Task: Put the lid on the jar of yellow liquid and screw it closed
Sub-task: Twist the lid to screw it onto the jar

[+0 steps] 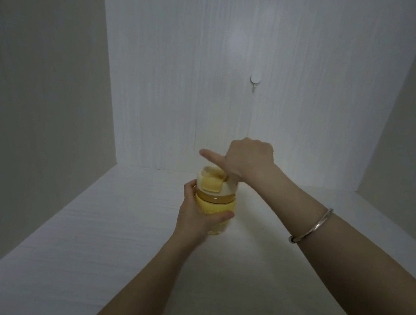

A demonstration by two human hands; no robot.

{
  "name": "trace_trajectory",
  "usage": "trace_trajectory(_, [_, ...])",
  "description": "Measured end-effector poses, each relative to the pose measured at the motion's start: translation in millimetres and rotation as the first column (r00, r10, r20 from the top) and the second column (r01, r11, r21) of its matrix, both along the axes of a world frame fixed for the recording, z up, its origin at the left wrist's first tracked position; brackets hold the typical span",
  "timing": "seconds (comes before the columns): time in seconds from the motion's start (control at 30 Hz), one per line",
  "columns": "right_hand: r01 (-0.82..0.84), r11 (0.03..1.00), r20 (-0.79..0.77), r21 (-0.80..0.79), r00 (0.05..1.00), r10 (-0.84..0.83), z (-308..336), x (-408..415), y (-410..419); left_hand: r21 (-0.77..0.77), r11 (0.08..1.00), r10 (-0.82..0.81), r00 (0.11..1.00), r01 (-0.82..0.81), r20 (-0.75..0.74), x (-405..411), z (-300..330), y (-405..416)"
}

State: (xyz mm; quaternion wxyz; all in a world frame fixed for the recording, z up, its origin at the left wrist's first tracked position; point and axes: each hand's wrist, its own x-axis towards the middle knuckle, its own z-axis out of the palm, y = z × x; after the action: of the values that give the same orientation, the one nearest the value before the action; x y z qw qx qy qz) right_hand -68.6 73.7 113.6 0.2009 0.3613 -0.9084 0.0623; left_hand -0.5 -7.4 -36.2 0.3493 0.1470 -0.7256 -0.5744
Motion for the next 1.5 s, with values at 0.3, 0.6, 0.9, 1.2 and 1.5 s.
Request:
trace_trajectory(0.3, [-0.351, 0.932, 0.564, -0.093, 0.753, 0.34, -9.2, -7.0, 7.4, -0.027, 0.999, -0.018, 1.0, 0.019, 0.013, 1.1, 0.7, -1.4])
trace_trajectory(0.6, [-0.355, 0.933, 0.548, -0.059, 0.77, 0.328, -5.4, -3.6, 4.2, -0.017, 1.0, -0.013, 1.0, 0.014, 0.027, 0.8, 1.4, -1.6])
trace_trajectory(0.9, [-0.327, 0.944, 0.596, -0.047, 0.749, 0.289, -4.6, -6.4, -0.4, -0.018, 1.0, -0.024, 1.0, 0.024, 0.016, 0.7, 2.2, -2.2])
trace_trajectory(1.2, [-0.419, 0.901, 0.583, -0.114, 0.706, 0.402, -0.7, -9.2, 2.3, -0.019, 1.0, -0.022, 0.999, 0.023, 0.048, 0.4, 2.5, -3.8])
trace_trajectory(1.5, [-0.429, 0.885, 0.673, -0.181, 0.603, 0.429, 2.7, -14.4, 4.2, -0.004, 1.0, -0.03, 0.999, 0.03, 0.042, 1.8, 3.4, -2.4])
